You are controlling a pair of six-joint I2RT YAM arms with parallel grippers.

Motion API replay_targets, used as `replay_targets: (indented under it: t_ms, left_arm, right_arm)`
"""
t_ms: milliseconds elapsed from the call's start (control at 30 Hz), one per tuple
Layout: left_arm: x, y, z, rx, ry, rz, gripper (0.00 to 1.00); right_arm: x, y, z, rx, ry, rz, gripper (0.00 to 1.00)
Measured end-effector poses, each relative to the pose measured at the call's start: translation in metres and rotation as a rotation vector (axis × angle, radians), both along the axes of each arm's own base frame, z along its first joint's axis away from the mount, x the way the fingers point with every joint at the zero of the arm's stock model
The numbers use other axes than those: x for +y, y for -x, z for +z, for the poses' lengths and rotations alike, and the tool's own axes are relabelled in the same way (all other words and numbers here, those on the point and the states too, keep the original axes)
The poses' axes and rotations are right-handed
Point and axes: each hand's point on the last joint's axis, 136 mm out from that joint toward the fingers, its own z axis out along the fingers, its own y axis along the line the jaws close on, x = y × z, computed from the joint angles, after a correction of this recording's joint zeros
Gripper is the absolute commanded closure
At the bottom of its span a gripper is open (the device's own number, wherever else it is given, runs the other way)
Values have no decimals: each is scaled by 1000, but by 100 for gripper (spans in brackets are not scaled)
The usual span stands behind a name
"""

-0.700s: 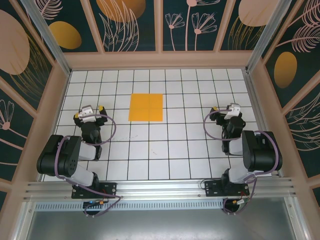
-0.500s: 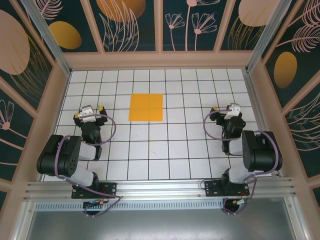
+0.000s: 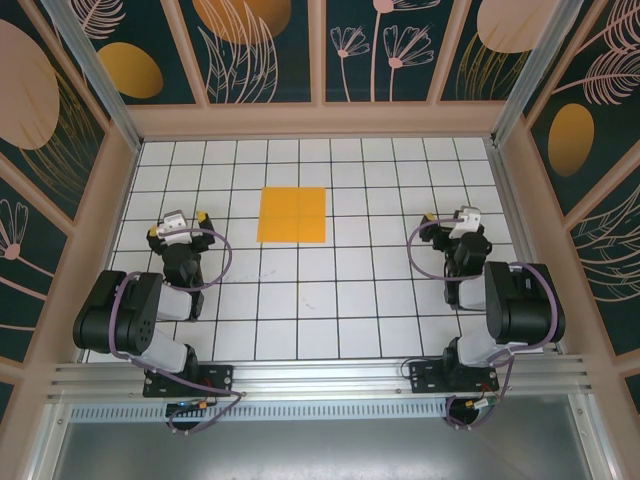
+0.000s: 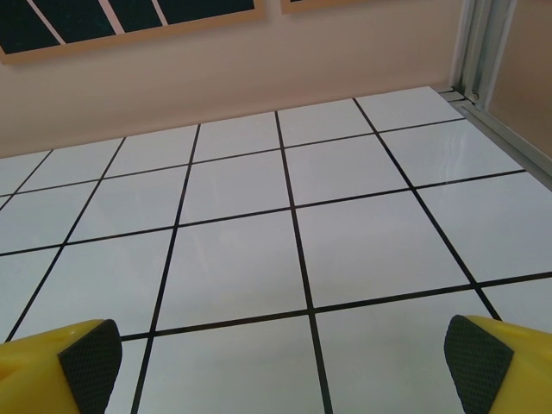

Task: Fold a paper plane with a square sheet of paper (fold left side to right side)
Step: Pick up the square sheet of paper from the center of the table.

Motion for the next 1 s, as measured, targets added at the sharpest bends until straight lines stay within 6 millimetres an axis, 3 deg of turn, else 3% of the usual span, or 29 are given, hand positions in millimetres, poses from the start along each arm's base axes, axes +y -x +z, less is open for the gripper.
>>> replay_targets:
  t_ms: [100,167,300,367,467,567,733,867,1000]
  left_arm:
    - [0,1,3,7,1,-2,2]
    - [0,-3,10,31,11,0,2]
    - [-5,-34,61,23,94,-9,2]
    - [-16,-50,84,28,162,-58,1]
    - [-41,-70,92,94,274,-181,1]
    - [-75,-78,64,233,386,-313,1]
    - [-138,-60,-6,537,528,-490,2]
    - [-179,-57,-31,684,589,-601,1]
    - [-203,-61,-48,768,618,-649,1]
  right_arm:
    - [-4,-11,15,23,-2,-14,1]
    - [-6,-19,42,-7,-3,-18,1]
    - [-2,-32,93,-43,-49,-15,1]
    - [12,-40,106,-25,-83,4,1]
    - [62,-52,107,54,-135,90,1]
    - [124,-61,88,171,-171,192,1]
    - [206,-75,38,375,-179,285,1]
    - [251,-93,11,471,-184,320,1]
    - [279,-114,-12,534,-196,321,1]
